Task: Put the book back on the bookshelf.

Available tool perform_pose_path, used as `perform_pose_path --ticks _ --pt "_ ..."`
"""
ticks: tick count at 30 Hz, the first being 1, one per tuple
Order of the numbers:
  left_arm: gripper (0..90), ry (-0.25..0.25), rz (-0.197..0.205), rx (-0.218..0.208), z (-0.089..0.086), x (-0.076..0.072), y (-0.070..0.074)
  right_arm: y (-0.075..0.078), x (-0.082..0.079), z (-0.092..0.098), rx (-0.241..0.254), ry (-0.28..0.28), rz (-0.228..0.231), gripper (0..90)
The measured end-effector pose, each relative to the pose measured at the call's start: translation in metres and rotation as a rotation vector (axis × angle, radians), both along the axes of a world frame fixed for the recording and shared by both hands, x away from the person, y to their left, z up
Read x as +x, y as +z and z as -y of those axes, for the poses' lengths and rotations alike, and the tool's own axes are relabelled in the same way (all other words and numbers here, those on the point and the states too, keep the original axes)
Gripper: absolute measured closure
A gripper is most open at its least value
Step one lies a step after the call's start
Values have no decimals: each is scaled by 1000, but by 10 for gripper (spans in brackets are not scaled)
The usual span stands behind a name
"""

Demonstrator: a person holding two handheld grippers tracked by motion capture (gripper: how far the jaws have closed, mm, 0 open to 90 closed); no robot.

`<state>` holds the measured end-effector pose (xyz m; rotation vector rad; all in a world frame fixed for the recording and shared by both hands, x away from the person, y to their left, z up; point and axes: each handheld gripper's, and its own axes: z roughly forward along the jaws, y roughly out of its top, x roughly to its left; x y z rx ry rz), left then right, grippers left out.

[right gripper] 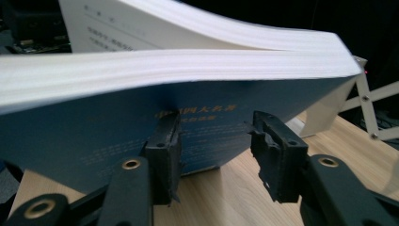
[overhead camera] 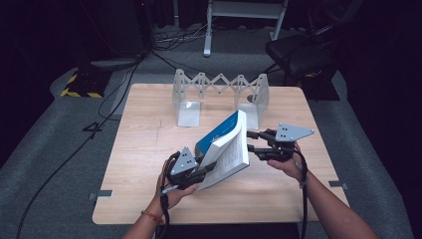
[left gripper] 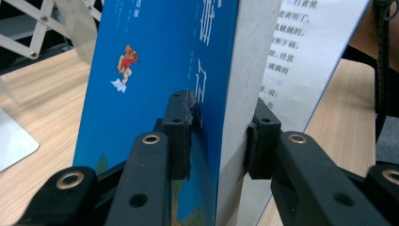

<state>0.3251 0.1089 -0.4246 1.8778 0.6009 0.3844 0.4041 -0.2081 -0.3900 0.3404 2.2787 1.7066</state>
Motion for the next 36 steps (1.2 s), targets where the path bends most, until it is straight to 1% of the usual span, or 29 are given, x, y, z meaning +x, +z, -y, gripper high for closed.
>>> perform_pose_path --ticks 3,5,6,7,8,9,11,13,14,15,16,18,19,21,22,25,27,28,29,30,33,34,36 --pt "674 5 -6 -1 -6 0 0 1 -4 -9 6 14 11 524" --pt "659 9 -13 17 -7 -1 -2 1 -3 -13 9 21 6 494" --pt "649 29 -32 13 -9 -3 -5 1 -2 -15 10 21 7 487" --pt "622 29 -32 13 -9 -3 -5 1 -2 -15 10 21 7 487" --pt "622 36 -40 4 -10 -4 -6 0 -2 -18 15 27 0 486" --pt "612 39 -42 1 -10 -4 -6 -1 -2 -20 9 32 1 486" --pt "596 35 -39 10 -10 -4 -7 -4 -2 -25 -2 37 4 482" --pt "578 32 -36 20 -8 -4 -7 -5 -1 -28 9 39 -4 472" --pt "593 26 -23 31 -7 -4 -7 -5 -1 -29 4 41 2 470" --pt "625 21 -15 34 -6 -4 -6 -4 -2 -30 1 38 8 469" --pt "647 21 -15 34 -6 -4 -6 -4 -2 -30 1 38 8 469" --pt "657 -5 -24 18 -7 0 -7 -4 -2 -28 -8 38 16 463" --pt "666 -21 -30 -1 -7 3 -8 -4 -1 -27 -6 36 16 460" --pt "681 -37 -43 -28 -6 7 -9 -6 0 -24 4 28 17 460" --pt "683 -47 -43 -36 -4 10 -9 -6 0 -22 14 22 15 460" --pt "685 -80 -56 -59 2 17 -10 -4 3 -15 19 5 15 461" --pt "685 -96 -55 -67 7 22 -10 -3 4 -11 18 -10 14 463" --pt "685 -96 -55 -67 7 22 -10 -3 5 -9 18 -15 12 467" --pt "685 -112 -57 -83 13 27 -11 -3 7 -6 17 -17 5 467" --pt "684 -112 -57 -83 13 27 -11 -3 7 -6 17 -17 5 467" --pt "681 -128 -67 -101 21 33 -11 -3 10 3 25 -35 -7 469" --pt "678 -137 -70 -113 27 38 -11 -2 12 9 24 -50 -1 472" --pt "676 -143 -72 -115 30 40 -11 -1 12 11 25 -54 1 472"
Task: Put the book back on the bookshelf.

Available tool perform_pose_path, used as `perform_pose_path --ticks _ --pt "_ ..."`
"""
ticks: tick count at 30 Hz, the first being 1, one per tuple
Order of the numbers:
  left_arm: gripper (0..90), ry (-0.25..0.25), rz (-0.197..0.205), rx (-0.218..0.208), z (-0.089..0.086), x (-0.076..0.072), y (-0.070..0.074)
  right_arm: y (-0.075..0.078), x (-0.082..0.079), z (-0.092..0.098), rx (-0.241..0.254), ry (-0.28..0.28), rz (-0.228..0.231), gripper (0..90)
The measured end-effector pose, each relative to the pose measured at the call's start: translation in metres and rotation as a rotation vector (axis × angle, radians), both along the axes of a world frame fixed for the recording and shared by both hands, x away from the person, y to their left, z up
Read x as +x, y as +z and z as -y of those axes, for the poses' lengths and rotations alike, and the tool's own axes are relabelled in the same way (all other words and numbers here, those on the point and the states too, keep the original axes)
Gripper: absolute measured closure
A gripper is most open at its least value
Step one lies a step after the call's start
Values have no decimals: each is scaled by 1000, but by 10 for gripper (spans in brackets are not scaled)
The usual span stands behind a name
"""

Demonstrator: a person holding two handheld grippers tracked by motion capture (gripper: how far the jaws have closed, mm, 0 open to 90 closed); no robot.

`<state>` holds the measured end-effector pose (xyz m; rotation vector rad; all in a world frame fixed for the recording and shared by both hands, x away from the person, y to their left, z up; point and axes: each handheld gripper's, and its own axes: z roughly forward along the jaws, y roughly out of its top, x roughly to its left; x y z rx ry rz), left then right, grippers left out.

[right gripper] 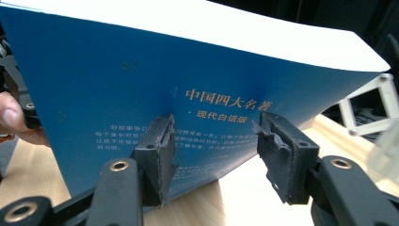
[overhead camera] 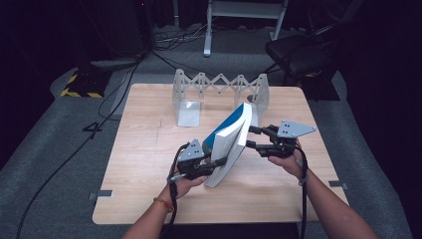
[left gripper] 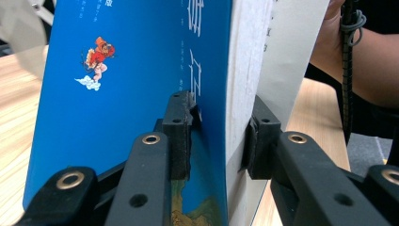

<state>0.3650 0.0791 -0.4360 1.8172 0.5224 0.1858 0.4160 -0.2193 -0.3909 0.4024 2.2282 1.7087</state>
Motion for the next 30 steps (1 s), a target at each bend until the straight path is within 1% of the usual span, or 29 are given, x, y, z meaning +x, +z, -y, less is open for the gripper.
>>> perform_pose_path --ticks 2,5,6,7,11,13,15,16,17,18,19,21,22,24,25,26,27,28,30 --pt "673 -19 -2 -11 7 4 0 3 0 6 -1 -9 10 472" --pt "671 -33 -9 -29 15 8 -1 6 -1 13 -9 -27 26 472" --pt "670 -36 -5 -29 17 9 -1 8 -2 17 -10 -34 34 472" --pt "669 -39 -3 -29 20 10 -1 8 -2 19 -9 -34 32 471" --pt "664 -37 7 -17 18 9 0 8 -4 19 -13 -40 41 471" --pt "655 -28 20 4 14 6 3 9 -6 16 -12 -40 44 472" --pt "648 -18 42 40 12 3 5 9 -8 14 -10 -30 46 472" --pt "644 -18 42 40 12 3 5 9 -10 13 -11 -28 51 473" --pt "634 -13 65 84 11 0 8 9 -11 12 -16 -27 54 474" --pt "624 -13 65 84 11 0 8 9 -11 12 -16 -27 54 474" --pt "615 -3 76 117 10 -3 10 9 -14 8 -38 -23 62 474" --pt "600 3 80 145 9 -6 12 8 -17 5 -54 -17 70 474" --pt "593 8 81 148 9 -7 12 8 -18 3 -64 -13 72 474" --pt "578 8 78 152 8 -7 12 8 -19 2 -66 -7 73 473" --pt "572 6 81 163 6 -9 13 8 -22 -2 -67 9 76 473" --pt "564 1 75 167 5 -10 13 8 -23 -3 -64 18 76 473" --pt "556 -17 79 181 3 -11 13 8 -25 -5 -64 26 78 473" --pt "545 -17 79 181 3 -11 13 8 -25 -5 -64 26 78 473" --pt "530 -31 78 188 1 -17 14 8 -28 -10 -78 25 86 474"
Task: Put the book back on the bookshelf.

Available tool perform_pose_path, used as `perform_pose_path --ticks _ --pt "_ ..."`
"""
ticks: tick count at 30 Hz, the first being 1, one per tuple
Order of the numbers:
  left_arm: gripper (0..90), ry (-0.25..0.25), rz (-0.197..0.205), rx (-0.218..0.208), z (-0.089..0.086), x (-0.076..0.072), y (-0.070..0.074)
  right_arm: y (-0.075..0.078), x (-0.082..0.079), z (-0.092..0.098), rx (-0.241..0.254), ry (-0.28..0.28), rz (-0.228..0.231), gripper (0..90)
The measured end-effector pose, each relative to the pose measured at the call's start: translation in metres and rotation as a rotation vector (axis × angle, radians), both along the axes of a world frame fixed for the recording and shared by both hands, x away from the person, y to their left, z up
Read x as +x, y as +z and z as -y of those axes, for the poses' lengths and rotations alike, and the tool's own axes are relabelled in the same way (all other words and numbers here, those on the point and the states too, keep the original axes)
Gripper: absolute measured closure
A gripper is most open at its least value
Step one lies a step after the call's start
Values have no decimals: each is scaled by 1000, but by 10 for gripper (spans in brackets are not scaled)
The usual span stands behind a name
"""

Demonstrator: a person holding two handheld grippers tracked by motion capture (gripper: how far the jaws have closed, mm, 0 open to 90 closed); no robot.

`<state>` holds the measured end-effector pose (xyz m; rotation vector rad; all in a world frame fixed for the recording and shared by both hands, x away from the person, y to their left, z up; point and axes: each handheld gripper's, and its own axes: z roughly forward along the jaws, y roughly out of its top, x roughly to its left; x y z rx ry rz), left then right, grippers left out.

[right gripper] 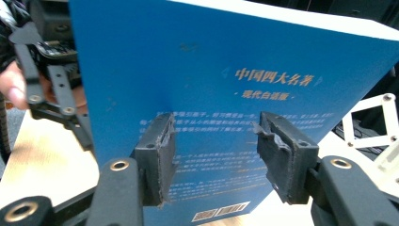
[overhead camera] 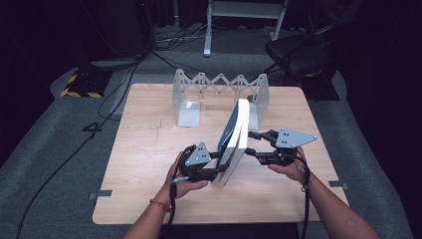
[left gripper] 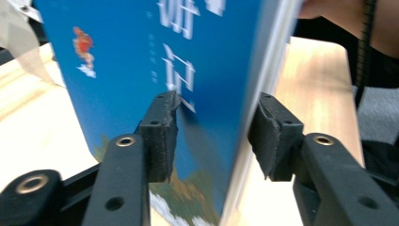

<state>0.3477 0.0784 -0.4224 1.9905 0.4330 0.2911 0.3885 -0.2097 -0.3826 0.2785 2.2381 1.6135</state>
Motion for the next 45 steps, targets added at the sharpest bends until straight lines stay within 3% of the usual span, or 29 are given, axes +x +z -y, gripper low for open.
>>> perform_pose_path --ticks 3,6,7,8,10,15,18,20,26,28,29,34,40,42,45 --pt "385 -28 -11 11 -2 -7 -1 -1 -1 -3 -3 10 -7 470" --pt "288 -13 -14 23 1 -12 -3 -2 -2 -6 -10 15 -6 470" --pt "288 14 -2 51 8 -15 -3 -3 -3 -8 -15 17 -6 471" --pt "200 31 2 59 12 -16 -4 -3 -5 -14 -31 20 2 471" --pt "164 67 13 73 19 -18 -6 -4 -5 -16 -33 22 -1 471" --pt "155 186 47 75 30 -22 -16 -8 -6 -23 -40 31 -12 463" --pt "154 270 102 97 40 -26 -21 -11 -8 -27 -48 37 -21 458" --pt "155 311 117 92 44 -26 -22 -13 -8 -30 -50 35 -23 451" --pt "213 363 98 35 42 -22 -23 -16 -7 -34 -57 -4 -17 437" --pt "302 397 90 16 39 -19 -24 -19 -5 -35 -61 -17 -20 436" --pt "352 397 90 16 39 -19 -24 -19 -5 -35 -61 -17 -20 436" --pt "410 361 55 -15 26 -14 -23 -22 -4 -38 -78 -30 -32 434" --pt "519 349 22 -4 5 -10 -21 -26 0 -27 -101 -30 -54 380" --pt "545 335 15 15 -3 -7 -19 -29 6 -17 -142 -46 -86 343" --pt "576 323 -5 8 -11 -4 -18 -35 19 4 -203 -80 -133 311"
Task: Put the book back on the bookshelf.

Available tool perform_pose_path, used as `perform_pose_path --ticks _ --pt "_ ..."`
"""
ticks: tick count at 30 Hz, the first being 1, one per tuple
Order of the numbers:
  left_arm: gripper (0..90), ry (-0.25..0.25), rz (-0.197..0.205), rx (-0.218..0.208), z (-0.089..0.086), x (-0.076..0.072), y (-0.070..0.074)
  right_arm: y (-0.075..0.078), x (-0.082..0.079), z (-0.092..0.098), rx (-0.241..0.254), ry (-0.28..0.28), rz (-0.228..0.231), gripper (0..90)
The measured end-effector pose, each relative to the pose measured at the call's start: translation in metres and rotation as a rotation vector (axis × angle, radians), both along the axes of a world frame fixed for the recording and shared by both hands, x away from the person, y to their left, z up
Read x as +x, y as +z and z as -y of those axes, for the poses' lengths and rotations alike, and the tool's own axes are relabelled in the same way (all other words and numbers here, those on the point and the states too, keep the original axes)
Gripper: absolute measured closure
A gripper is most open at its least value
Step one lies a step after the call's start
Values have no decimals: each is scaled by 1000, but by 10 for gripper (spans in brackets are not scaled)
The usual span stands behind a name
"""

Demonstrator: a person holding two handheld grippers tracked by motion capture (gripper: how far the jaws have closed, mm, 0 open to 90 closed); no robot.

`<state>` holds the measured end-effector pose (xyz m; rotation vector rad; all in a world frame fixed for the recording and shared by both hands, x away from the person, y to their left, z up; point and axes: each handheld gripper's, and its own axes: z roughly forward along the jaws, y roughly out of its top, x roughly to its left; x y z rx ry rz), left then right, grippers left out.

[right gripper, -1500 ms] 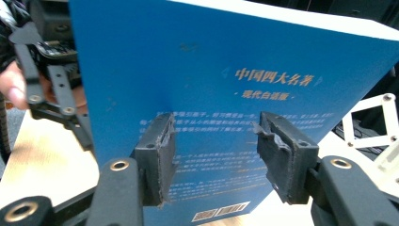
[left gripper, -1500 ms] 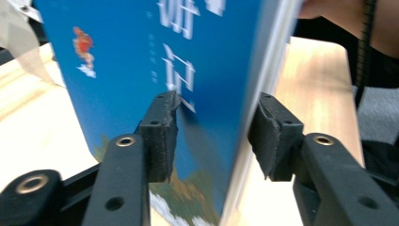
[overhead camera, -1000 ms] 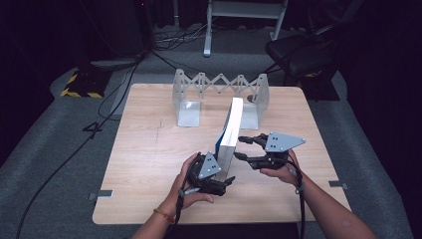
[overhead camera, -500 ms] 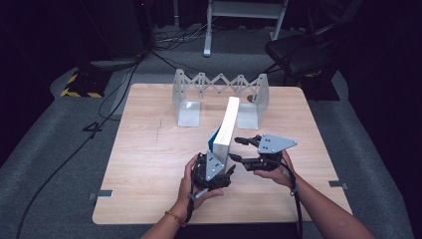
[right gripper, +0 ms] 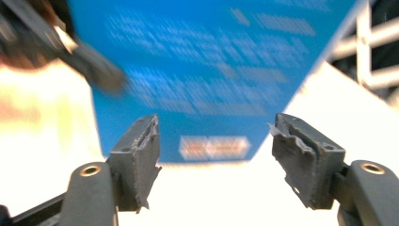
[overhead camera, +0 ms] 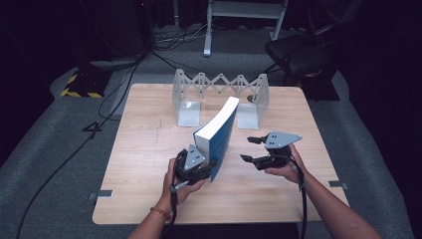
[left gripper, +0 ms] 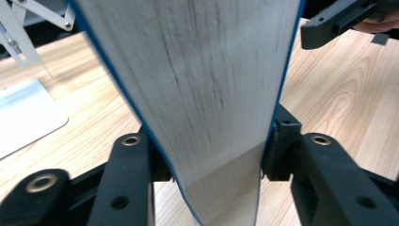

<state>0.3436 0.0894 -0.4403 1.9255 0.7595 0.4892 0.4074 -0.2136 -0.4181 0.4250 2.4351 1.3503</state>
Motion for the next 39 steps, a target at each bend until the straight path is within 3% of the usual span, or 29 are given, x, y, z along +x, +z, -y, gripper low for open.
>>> perform_pose_path --ticks 1,4,6,9,11,14,16,20,26,29,30,34,35,39 --pt "581 -16 -8 -8 -4 2 0 -2 5 7 -15 -13 -10 298" --pt "590 -84 -26 -22 -7 4 0 -17 14 35 -14 -59 -100 302" --pt "594 -105 -36 -33 -9 5 0 -20 14 40 -32 -74 -101 302" --pt "597 -141 -47 -28 -12 3 1 -30 16 61 -105 -149 -128 306" --pt "597 -153 -45 -24 -14 1 2 -32 15 70 -85 -155 -136 305" --pt "597 -175 -58 -36 -18 -2 1 -35 14 75 -61 -149 -128 297" --pt "597 -193 -63 -39 -23 -4 1 -41 17 75 -82 -143 -127 289" --pt "596 -238 -71 -37 -33 -7 2 -59 27 79 -102 -150 -176 279" --pt "595 -297 -105 -72 -45 -5 1 -70 30 83 -97 -158 -189 291" --pt "595 -337 -109 -72 -50 -2 1 -70 27 79 -84 -130 -182 291" --pt "595 -357 -112 -73 -51 -2 0 -66 25 72 -47 -84 -161 294" --pt "594 -361 -105 -61 -50 -3 1 -53 20 53 10 11 -115 294" --pt "593 -361 -105 -61 -50 -3 1 -53 20 53 10 11 -115 294" --pt "592 -339 -86 -44 -50 -5 1 -37 19 26 55 105 -81 297"
